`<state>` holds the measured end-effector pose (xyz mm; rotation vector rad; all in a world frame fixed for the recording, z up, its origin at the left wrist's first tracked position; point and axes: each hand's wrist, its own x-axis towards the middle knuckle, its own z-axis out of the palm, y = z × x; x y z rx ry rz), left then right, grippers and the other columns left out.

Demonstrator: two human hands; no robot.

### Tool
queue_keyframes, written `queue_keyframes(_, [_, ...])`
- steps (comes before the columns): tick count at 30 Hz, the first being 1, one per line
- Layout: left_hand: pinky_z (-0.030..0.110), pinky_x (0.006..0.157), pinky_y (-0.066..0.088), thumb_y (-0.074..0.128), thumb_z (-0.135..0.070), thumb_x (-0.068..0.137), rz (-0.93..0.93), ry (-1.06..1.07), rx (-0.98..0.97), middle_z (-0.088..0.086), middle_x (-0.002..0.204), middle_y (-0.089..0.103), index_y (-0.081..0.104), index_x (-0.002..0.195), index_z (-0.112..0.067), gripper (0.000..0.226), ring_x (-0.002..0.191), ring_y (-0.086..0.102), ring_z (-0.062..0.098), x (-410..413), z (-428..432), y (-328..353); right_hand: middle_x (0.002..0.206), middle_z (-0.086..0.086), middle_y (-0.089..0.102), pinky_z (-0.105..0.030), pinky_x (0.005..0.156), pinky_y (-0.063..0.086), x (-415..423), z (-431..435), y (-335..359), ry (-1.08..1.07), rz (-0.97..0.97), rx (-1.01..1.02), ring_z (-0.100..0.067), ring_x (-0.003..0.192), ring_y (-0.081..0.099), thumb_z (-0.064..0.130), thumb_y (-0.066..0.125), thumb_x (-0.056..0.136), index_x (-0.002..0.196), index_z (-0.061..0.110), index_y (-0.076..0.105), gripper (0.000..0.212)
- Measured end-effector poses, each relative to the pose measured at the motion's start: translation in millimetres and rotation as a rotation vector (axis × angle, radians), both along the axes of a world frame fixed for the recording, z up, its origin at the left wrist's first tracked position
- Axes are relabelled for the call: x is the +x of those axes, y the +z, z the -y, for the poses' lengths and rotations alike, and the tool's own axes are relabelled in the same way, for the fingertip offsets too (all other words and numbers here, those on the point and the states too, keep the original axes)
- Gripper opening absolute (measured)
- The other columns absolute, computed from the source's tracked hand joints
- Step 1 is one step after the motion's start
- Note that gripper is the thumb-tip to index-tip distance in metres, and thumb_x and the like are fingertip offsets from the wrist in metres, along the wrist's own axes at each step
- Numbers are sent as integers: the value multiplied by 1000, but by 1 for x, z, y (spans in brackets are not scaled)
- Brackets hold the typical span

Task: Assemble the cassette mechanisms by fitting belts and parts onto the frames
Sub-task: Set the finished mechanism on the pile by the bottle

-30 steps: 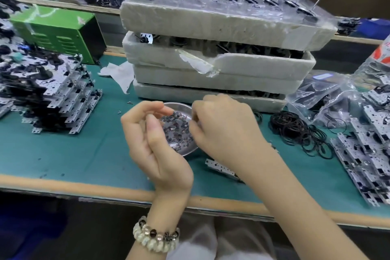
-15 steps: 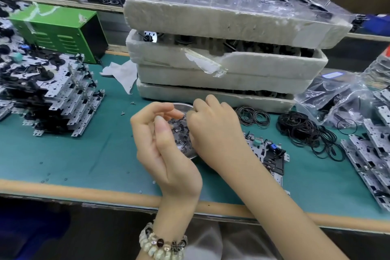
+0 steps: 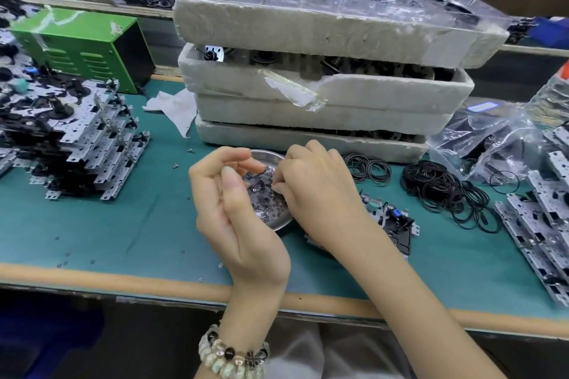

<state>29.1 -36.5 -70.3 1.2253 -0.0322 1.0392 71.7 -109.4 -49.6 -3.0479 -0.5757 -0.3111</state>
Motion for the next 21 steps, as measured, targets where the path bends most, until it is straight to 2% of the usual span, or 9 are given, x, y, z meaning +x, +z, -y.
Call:
queue_keyframes(4, [24,71,39,32,-15,99,-4,2,3,-3,83,60,55,101,-22,25,79,56,13,0,0,-1,109,2,54,-33,77,27,-1,3,2,-29,-11,70,-23,104,41,18,53,96,101,18,64,12])
queue_keyframes(9, [24,74,40,31,-16,100,-25,-5,15,5,86,59,56,101,-23,25,81,58,16,0,-1,-2,110,1,53,-38,88,34,-3,9,5,-51,-59,180,-24,104,41,23,46,99,104,17,62,18])
queue_keyframes(15, [24,76,42,32,-15,101,-34,-3,41,-13,89,59,56,101,-23,26,83,59,13,-1,-2,-3,107,3,56,-41,94,37,-4,14,9,-48,-146,351,-22,103,41,24,51,98,98,22,66,16])
queue_keyframes(21, [24,75,42,32,-15,102,-43,0,35,-10,88,59,56,100,-23,25,82,58,12,-2,-2,-3,102,5,53,-41,95,38,-7,13,8,-21,-200,416,-21,102,41,20,52,96,96,22,66,14])
